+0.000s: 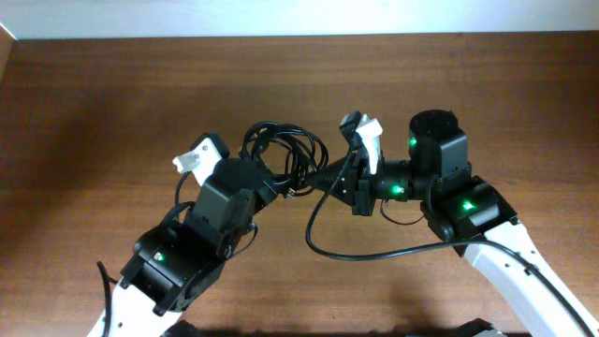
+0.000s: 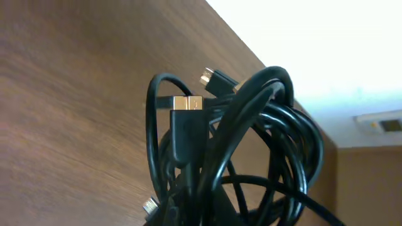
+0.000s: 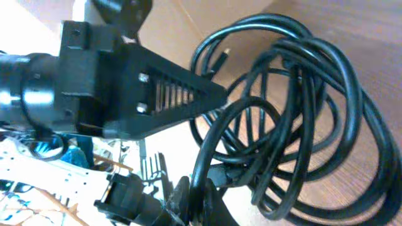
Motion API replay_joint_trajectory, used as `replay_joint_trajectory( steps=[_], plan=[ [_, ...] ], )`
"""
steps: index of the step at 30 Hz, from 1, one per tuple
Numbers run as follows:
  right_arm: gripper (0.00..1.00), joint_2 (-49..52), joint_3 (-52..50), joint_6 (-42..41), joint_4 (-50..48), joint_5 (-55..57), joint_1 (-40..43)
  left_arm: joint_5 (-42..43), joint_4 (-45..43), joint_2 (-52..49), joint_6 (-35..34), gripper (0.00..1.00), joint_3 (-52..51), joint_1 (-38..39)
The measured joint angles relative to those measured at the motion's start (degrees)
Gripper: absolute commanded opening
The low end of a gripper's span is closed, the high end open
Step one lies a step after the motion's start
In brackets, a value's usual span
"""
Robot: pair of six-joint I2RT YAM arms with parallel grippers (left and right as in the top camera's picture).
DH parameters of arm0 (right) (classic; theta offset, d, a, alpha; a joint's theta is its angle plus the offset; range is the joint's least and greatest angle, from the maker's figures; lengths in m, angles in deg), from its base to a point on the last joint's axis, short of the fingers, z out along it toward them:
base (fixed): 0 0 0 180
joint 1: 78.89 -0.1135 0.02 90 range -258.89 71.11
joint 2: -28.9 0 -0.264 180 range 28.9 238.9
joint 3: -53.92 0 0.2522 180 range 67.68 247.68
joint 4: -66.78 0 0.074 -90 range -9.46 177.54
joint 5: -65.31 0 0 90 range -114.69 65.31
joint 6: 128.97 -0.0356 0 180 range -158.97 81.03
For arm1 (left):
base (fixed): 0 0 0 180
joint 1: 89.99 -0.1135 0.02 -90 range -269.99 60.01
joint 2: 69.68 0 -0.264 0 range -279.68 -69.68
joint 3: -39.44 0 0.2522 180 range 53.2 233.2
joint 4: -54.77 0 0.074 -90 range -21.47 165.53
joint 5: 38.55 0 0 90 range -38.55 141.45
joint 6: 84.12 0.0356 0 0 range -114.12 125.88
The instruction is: Untangle cables
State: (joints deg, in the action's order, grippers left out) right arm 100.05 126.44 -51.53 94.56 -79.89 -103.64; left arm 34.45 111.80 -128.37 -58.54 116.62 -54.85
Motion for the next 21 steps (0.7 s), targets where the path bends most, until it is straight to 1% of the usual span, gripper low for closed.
replay_joint_trajectory(
  steps=[3,9,14,15,18,19,21],
  plan=[
    [0.04,0.0,0.0,-0.6,-0.6,-1.7,0.0,-0.3,0.0,0.0,6.6,0.00,0.0,0.0],
    [0.04,0.0,0.0,-0.7,-0.6,-2.4,0.0,-0.5,0.0,0.0,23.5,0.00,0.0,0.0],
    [0.04,0.0,0.0,-0.7,3.8,-3.0,0.0,-1.4,-0.1,0.0,30.5,0.00,0.0,0.0],
    [0.04,0.0,0.0,-0.8,5.7,-3.0,0.0,-1.9,-0.4,0.0,33.1,0.00,0.0,0.0],
    [0.04,0.0,0.0,-0.8,8.3,-3.0,0.0,-2.5,-0.6,0.0,36.7,0.00,0.0,0.0],
    [0.24,0.0,0.0,-0.8,8.5,-3.0,0.0,-2.7,-0.6,0.0,37.3,0.00,0.0,0.0],
    [0.74,0.0,0.0,-0.7,8.5,-3.0,0.0,-3.0,-0.6,0.0,38.1,0.00,0.0,0.0]
  ],
)
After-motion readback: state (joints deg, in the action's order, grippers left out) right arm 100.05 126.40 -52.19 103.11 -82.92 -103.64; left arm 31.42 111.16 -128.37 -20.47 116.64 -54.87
